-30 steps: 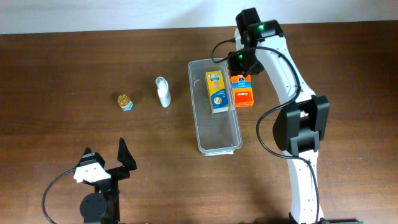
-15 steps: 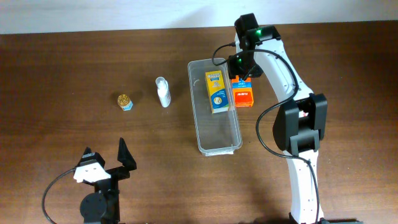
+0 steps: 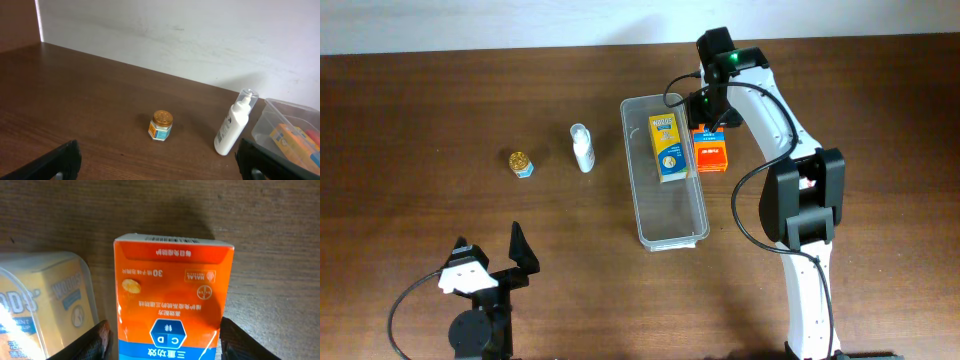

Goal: Pack container
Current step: 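Grasp the orange box with the right gripper and lift it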

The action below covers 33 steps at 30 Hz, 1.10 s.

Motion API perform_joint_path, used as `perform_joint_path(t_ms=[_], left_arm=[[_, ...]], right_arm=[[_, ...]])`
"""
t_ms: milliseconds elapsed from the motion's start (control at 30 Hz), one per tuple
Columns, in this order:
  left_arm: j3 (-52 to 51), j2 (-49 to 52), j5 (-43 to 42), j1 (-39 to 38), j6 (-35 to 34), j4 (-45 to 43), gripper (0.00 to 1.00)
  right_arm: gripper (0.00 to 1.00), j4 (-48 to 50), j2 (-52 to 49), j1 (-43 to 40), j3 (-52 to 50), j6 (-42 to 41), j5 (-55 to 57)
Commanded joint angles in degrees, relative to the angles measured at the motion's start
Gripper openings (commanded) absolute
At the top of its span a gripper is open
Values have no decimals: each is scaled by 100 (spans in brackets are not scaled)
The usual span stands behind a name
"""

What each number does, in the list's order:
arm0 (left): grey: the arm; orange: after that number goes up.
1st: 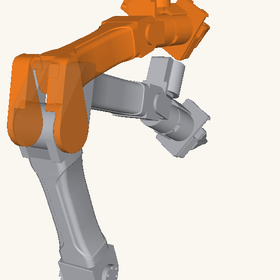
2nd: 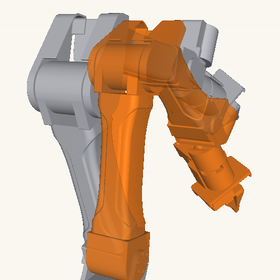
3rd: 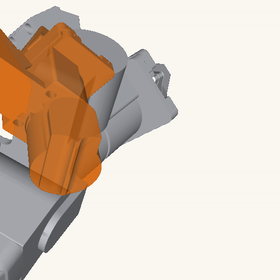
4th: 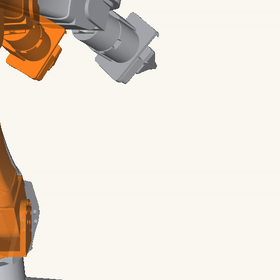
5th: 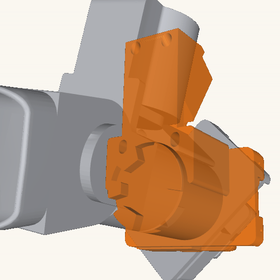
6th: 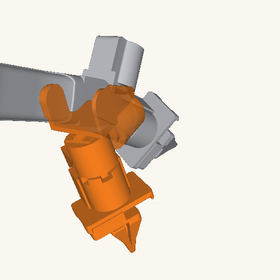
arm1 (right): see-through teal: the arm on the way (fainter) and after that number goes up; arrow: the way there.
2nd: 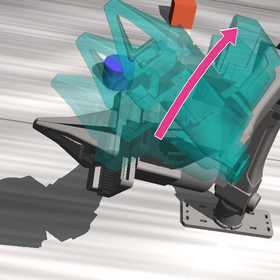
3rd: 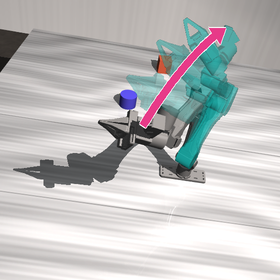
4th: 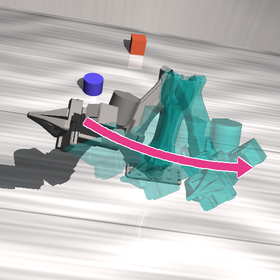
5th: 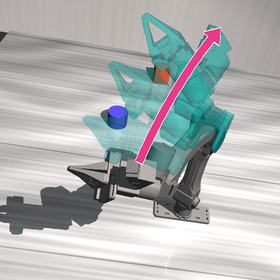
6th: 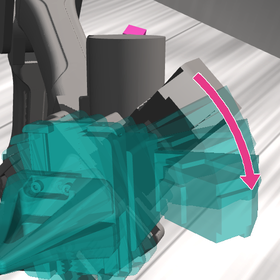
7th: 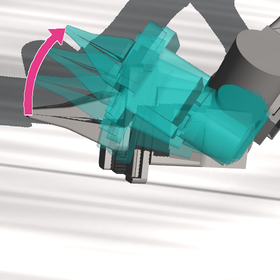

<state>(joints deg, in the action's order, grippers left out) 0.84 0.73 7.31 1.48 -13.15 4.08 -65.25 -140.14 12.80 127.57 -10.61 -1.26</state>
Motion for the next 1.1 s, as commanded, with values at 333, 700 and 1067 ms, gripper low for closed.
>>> perform_joint_path(t_ms=[333, 700, 1067], left_arm=[[-33, -37, -61, 9, -50, 2, 99], [-33, -37, -61, 9, -50, 2, 99], [-33, -37, -61, 9, -52, 2, 99]], right_arm=[[64, 122, -83, -4, -42, -238, 225], [67, 170, -271, -4, -44, -240, 146], [65, 186, -345, -7, -46, -236, 133]])
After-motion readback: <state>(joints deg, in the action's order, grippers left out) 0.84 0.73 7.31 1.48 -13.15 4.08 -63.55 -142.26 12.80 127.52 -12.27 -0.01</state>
